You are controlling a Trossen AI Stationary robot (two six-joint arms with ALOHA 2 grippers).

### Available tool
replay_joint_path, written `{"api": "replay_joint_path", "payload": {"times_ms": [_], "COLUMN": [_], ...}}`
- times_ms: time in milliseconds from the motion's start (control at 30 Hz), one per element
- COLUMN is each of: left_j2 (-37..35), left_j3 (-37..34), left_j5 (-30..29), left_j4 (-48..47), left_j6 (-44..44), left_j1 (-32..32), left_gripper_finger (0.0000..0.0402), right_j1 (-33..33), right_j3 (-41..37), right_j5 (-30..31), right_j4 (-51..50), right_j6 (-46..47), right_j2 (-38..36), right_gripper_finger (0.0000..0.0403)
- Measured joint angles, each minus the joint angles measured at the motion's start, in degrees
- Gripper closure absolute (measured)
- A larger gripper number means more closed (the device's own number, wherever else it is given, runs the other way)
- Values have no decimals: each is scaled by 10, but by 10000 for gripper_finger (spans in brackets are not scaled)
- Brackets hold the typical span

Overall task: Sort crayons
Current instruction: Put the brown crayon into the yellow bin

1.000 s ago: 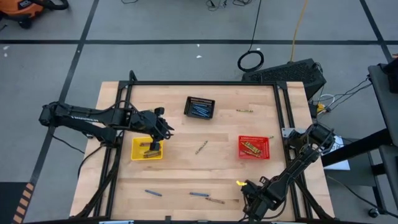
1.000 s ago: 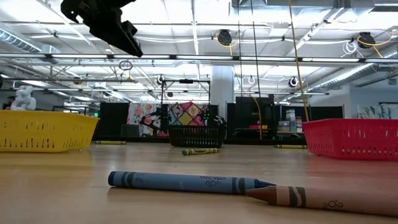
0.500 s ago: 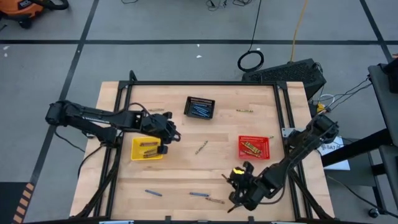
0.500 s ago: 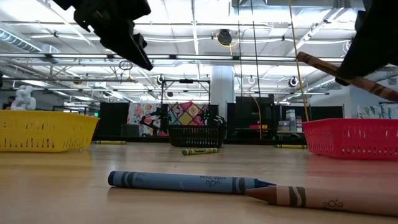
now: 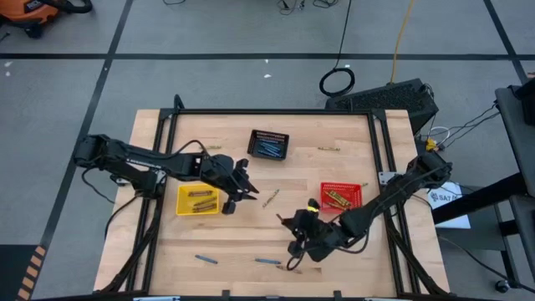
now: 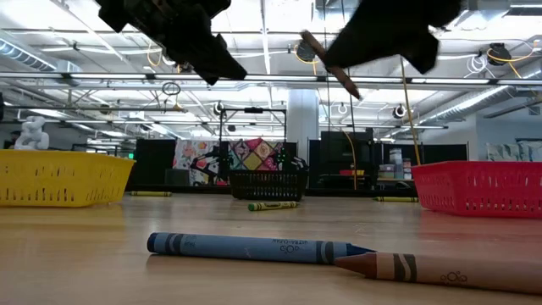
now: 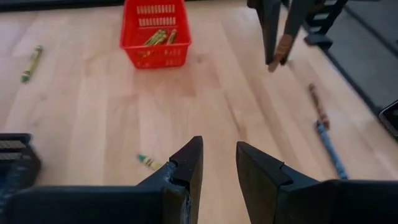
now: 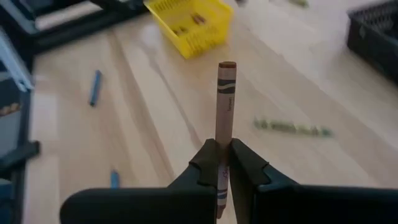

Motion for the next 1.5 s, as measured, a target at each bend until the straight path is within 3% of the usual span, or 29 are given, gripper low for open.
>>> {"api": "replay_joint_path", "payload": {"times_ms": [200, 533, 1267, 1500], "left_j2": [21, 26, 29, 42], "left_j3": [0, 0, 0, 0], "left_j5": [4, 26, 16, 14], "left_j4": [45, 101, 165, 173], "left_j6": [-8, -19, -19, -15], "left_j1": [-12, -29, -28, -23], "left_gripper_finger": [301, 301, 302, 360], "right_j1": [-26, -58, -101, -104], "right_j3": [1, 1, 1, 1], "right_j5": [11, 10, -7, -9], "right_j4": [87, 154, 179, 174], "right_j6": [-113, -198, -224, -230], "right_j2": [0, -1, -1, -1], "right_gripper_finger": [403, 403, 403, 403]}}
